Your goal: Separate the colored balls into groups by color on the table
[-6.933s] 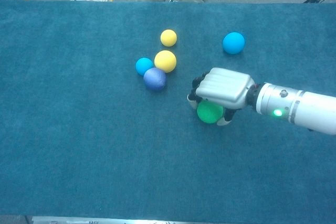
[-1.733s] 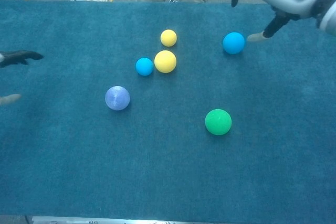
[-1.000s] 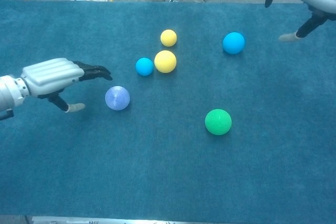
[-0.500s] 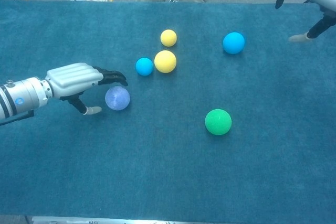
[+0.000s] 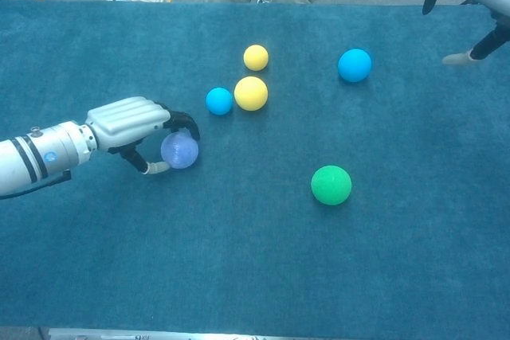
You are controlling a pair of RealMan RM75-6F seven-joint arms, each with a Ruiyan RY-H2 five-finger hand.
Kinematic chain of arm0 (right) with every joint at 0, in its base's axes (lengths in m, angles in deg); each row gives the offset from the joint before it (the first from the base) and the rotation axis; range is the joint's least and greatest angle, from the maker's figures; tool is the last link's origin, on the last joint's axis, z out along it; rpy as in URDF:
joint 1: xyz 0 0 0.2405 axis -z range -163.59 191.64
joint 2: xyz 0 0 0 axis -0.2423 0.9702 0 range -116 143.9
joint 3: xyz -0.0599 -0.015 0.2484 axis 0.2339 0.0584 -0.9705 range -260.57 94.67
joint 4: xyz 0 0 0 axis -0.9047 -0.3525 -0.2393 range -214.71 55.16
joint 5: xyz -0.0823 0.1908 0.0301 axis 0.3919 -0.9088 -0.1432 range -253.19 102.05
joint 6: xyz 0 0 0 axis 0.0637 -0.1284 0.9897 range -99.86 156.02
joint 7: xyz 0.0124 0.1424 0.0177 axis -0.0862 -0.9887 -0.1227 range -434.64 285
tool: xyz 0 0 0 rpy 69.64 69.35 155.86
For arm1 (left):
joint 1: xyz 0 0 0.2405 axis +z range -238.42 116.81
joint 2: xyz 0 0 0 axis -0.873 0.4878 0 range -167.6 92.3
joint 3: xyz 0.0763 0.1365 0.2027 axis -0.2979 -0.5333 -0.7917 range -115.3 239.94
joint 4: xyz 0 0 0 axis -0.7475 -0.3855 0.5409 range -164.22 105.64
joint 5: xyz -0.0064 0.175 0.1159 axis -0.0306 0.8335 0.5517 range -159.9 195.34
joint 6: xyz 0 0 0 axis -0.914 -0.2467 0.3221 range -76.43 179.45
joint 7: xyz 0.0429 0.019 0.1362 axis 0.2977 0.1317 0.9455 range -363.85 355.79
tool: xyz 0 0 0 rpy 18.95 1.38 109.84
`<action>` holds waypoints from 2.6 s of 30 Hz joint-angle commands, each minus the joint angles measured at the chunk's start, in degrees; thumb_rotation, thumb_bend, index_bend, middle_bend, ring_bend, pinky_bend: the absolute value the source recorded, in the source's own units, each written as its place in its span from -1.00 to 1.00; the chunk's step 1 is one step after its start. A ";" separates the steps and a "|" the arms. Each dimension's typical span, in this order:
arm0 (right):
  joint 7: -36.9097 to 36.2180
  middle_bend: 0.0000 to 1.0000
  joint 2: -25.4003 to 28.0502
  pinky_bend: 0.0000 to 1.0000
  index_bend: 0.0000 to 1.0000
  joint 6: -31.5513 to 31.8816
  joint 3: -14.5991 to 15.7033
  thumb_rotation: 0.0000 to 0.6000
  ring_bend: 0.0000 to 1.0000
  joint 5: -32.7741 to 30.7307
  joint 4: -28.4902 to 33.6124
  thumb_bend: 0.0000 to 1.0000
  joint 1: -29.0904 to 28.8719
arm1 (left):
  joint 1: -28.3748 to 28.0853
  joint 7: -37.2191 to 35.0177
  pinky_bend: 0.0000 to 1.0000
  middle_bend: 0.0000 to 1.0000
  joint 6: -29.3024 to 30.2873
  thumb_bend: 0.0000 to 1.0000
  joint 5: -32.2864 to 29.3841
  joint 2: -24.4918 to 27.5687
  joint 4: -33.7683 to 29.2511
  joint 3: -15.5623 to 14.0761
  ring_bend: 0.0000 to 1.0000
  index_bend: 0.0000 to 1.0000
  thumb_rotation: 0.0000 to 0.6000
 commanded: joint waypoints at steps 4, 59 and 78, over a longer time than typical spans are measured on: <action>0.10 -0.31 -0.02 -0.50 -0.77 -0.06 -0.39 1.00 -0.76 0.12 0.08 -0.74 0.23 | 0.25 -1.57 -0.46 -0.37 1.35 -0.35 -0.01 -0.31 0.55 -0.67 -0.19 -0.28 1.00; 6.10 -0.31 -2.97 -0.50 -0.76 -3.36 -3.15 1.00 -0.76 -0.92 2.71 -0.73 -2.66 | 8.74 4.97 -0.51 -0.74 9.22 -0.35 -0.29 16.34 -14.08 -7.35 -0.70 -0.62 1.00; 24.07 -0.31 -20.34 -0.50 -0.73 -12.45 -5.66 1.00 -0.76 -13.31 -7.02 -0.81 -18.00 | 20.14 4.64 -0.54 -0.74 26.99 -0.35 -0.06 27.98 -19.28 -7.12 -0.70 -0.62 1.00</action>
